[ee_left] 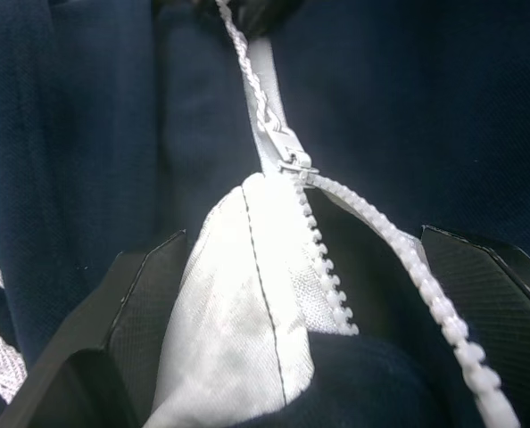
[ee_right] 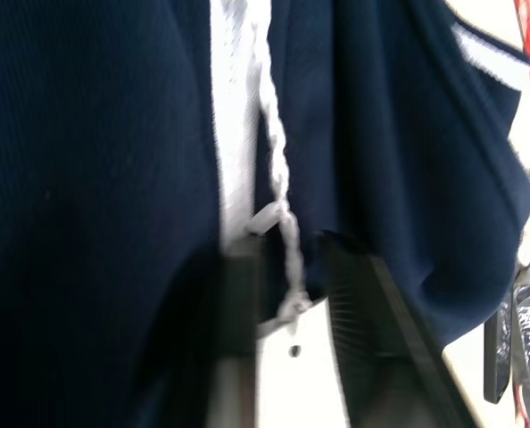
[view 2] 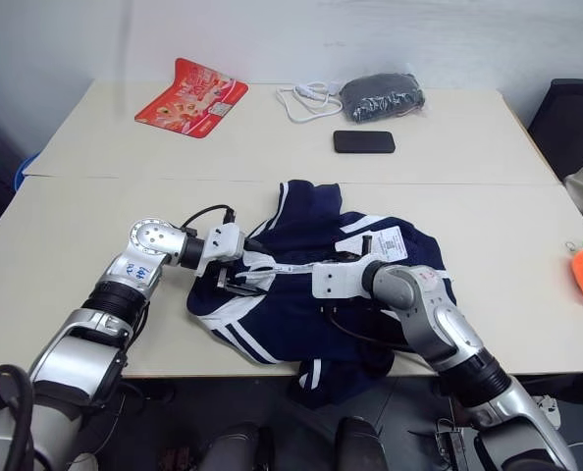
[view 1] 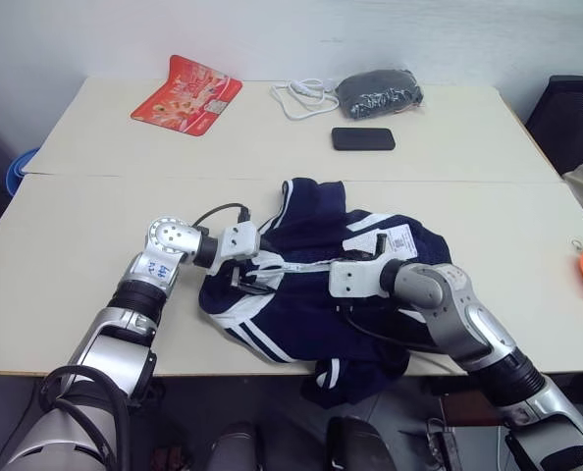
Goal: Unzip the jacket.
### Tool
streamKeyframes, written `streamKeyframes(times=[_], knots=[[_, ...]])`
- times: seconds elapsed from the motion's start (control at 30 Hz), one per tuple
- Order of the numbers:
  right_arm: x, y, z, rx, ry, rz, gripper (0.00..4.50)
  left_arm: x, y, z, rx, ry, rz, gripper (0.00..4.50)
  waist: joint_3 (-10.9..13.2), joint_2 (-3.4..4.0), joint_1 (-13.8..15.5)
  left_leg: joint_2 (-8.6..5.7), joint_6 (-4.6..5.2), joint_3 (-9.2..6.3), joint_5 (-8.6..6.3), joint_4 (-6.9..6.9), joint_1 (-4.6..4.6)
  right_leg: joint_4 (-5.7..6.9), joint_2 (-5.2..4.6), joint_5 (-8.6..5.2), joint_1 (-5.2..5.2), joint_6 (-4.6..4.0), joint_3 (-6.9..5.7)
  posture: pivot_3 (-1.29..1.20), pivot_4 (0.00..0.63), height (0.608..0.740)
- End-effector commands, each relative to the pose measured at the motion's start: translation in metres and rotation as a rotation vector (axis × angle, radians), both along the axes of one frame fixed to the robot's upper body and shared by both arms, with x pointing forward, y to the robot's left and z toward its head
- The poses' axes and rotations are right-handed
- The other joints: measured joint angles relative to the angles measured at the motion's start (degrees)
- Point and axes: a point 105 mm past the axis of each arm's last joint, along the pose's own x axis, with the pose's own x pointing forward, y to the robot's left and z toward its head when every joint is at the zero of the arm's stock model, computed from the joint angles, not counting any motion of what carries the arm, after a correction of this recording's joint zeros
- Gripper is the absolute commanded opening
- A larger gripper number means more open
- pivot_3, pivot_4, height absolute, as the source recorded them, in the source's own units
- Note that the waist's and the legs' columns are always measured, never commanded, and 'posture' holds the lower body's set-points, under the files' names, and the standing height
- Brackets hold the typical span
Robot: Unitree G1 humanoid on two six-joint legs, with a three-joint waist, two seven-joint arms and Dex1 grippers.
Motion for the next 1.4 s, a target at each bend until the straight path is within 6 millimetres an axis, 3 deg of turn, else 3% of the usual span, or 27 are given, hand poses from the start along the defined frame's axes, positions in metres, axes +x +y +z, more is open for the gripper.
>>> streamKeyframes(times=[0.03, 0.33, 0.6, 1.03, 1.2, 1.27, 1.4], knots=[[0.003, -0.008, 0.008, 0.005, -0.035, -0.034, 0.02, -0.001, 0.005, -0.01, 0.051, 0.02, 0.011, 4.36, 0.0, 0.0, 0.0, 0.0, 0.0, 0.0, 0.0, 0.0, 0.0, 0.0, 0.0, 0.0, 0.0, 0.0, 0.0, 0.0, 0.15, 0.74], [-0.011, -0.021, 0.027, 0.156, -0.002, -0.103, 0.02, -0.003, 0.007, -0.013, 0.059, 0.015, 0.004, 4.36, 0.0, 0.0, 0.1, 0.0, 0.0, -0.01, 0.0, 0.0, -0.01, 0.0, 0.0, 0.0, 0.0, 0.0, 0.0, 0.0, 0.15, 0.74], [-0.022, -0.029, 0.035, 0.167, -0.013, -0.128, 0.02, -0.005, -0.001, 0.019, 0.003, -0.037, -0.057, 4.36, 0.0, 0.0, 0.1, 0.0, 0.0, -0.01, 0.0, -0.01, -0.09, -0.01, 0.0, 0.0, -0.08, 0.0, -0.01, 0.0, 0.15, 0.74], [-0.014, -0.074, 0.024, 0.054, -0.057, -0.243, 0.02, -0.001, 0.018, -0.012, 0.085, -0.002, 0.008, 4.36, 0.0, 0.0, 0.1, -0.01, 0.0, 0.01, 0.0, -0.01, -0.06, -0.03, -0.01, 0.0, -0.05, 0.0, 0.0, 0.0, 0.15, 0.74], [-0.017, -0.066, 0.027, 0.131, -0.026, -0.219, 0.02, 0.0, 0.022, -0.014, 0.086, 0.004, 0.023, 4.36, 0.0, 0.0, 0.1, 0.0, 0.0, 0.01, 0.0, -0.01, -0.01, -0.01, 0.0, 0.0, -0.01, 0.0, 0.01, 0.0, 0.15, 0.74], [-0.015, -0.077, 0.025, 0.091, -0.038, -0.246, 0.02, 0.001, 0.023, -0.014, 0.086, 0.005, 0.032, 4.36, 0.0, 0.0, 0.1, 0.0, 0.0, 0.0, 0.0, -0.01, -0.01, 0.0, 0.0, 0.0, -0.01, 0.0, 0.01, 0.0, 0.15, 0.74], [-0.006, -0.12, 0.032, 0.032, -0.077, -0.354, 0.02, 0.001, 0.026, -0.016, 0.087, 0.009, 0.043, 4.36, 0.0, 0.0, 0.2, -0.01, 0.0, 0.01, 0.0, 0.0, -0.01, -0.01, -0.02, 0.0, 0.0, 0.0, 0.01, 0.0, 0.15, 0.74]])
